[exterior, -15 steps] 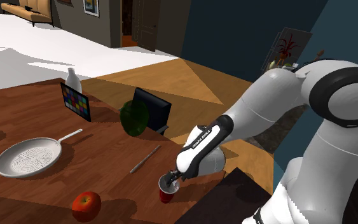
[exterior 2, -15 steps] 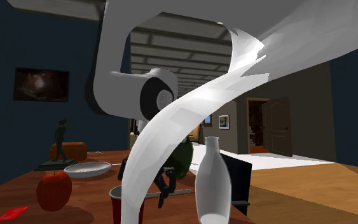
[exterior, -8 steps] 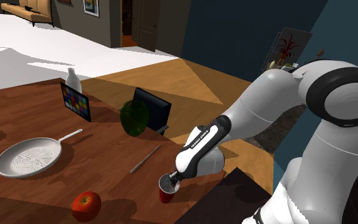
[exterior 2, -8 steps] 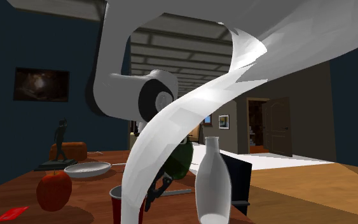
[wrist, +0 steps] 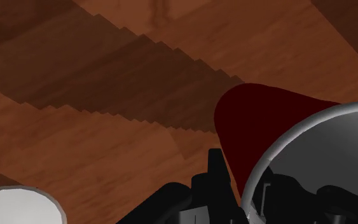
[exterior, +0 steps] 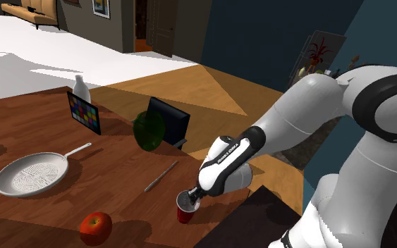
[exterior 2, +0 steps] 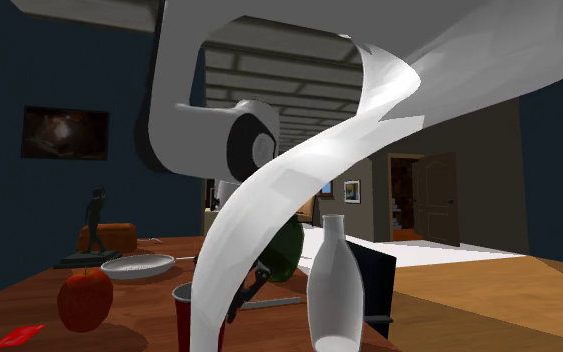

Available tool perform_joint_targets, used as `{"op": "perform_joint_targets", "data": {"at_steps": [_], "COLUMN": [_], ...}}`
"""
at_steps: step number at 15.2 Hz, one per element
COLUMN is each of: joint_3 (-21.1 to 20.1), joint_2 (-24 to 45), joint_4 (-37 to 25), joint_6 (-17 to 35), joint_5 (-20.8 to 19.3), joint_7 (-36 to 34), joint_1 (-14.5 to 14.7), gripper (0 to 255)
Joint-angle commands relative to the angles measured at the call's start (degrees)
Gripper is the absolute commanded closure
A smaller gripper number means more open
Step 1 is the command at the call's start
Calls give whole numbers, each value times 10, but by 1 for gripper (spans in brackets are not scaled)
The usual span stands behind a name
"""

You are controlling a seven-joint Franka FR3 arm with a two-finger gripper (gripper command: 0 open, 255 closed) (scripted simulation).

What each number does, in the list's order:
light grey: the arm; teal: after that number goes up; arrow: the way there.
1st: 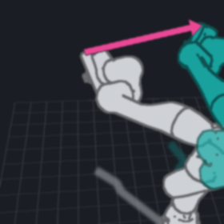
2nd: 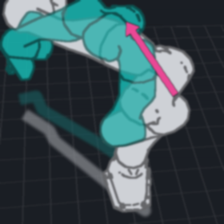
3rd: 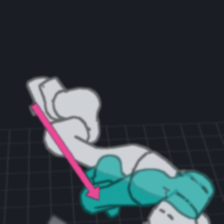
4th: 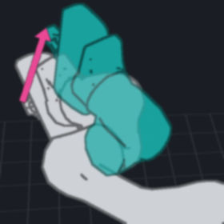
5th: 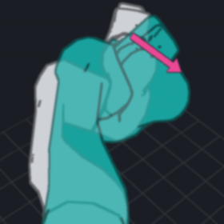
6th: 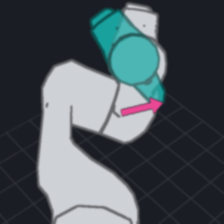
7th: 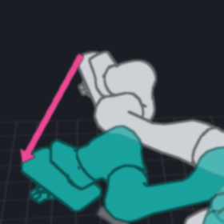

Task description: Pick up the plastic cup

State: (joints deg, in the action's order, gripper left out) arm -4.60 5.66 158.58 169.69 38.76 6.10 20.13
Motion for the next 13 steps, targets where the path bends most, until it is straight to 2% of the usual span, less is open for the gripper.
{"op": "perform_joint_targets", "data": {"at_steps": [1, 8, 11, 13], "joint_3": [15, 27, 25, 24], "joint_2": [-24, -102, -134, -135], "joint_4": [7, 20, 21, 21], "joint_6": [-17, -79, -108, -110], "joint_5": [-41, -143, -171, -172], "joint_7": [-34, -120, -143, -144], "joint_1": [6, -4, -13, -13], "gripper": [255, 255, 255, 255]}}
